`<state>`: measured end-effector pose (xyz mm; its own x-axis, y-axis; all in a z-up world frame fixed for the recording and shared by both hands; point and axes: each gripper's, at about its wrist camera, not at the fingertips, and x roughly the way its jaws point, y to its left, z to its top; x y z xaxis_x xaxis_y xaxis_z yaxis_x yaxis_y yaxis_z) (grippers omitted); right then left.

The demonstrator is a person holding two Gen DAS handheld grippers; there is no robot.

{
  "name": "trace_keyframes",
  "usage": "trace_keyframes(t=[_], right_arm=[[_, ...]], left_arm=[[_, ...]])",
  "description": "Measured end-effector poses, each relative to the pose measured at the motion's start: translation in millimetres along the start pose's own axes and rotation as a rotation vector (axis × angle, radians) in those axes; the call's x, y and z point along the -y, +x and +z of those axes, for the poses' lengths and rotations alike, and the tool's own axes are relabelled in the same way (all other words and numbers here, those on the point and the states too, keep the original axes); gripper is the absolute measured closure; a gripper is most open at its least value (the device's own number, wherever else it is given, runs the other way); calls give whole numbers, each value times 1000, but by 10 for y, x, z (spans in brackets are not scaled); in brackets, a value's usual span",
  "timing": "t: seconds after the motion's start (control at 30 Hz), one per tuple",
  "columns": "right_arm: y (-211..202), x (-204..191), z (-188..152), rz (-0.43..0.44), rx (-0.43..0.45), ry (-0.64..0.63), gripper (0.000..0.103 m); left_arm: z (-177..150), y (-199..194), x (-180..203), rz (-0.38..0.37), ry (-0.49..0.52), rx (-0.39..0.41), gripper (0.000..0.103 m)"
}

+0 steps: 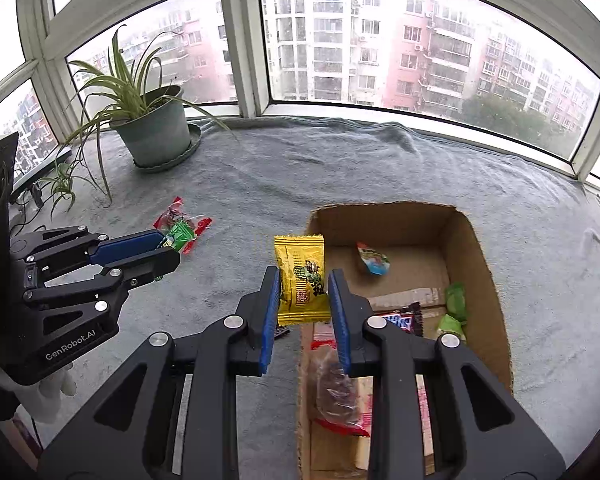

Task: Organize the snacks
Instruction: 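Grasp the green candy with the left tool while the right tool grasps the yellow candy, then carry both candies over the box and open both tools to drop them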

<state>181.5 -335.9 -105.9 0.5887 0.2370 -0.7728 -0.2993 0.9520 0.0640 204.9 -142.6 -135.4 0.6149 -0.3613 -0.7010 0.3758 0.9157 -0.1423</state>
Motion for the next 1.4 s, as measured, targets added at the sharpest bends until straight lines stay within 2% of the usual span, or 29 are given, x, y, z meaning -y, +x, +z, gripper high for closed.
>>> trace_keyframes(t=[0.6, 1.0, 1.03, 1.1, 1.13, 1.2, 1.3, 1.4], right_arm=[[-148, 881, -304, -79, -39, 108, 77], [-126, 1043, -387, -80, -58, 131, 76], [-123, 1040, -388, -82, -60, 131, 75], [-133, 1039, -394, -94, -53, 131, 58], [-141, 1035, -393, -101, -47, 131, 52], [-151, 1029, -390, -108, -43, 131, 37], [-151, 1008, -385, -114, -42, 123, 29], [-149, 981, -381, -117, -43, 121, 27]], left_arm=[[193, 398, 819, -83, 50, -28, 85], [241, 585, 1146, -100, 90, -65, 84], [239, 587, 1162, -99, 95, -67, 82], [237, 594, 1183, -90, 103, -76, 72], [237, 597, 1185, -87, 104, -78, 63], [237, 586, 1176, -84, 103, -75, 59], [243, 578, 1158, -82, 100, -76, 59], [241, 572, 1131, -82, 95, -76, 59]])
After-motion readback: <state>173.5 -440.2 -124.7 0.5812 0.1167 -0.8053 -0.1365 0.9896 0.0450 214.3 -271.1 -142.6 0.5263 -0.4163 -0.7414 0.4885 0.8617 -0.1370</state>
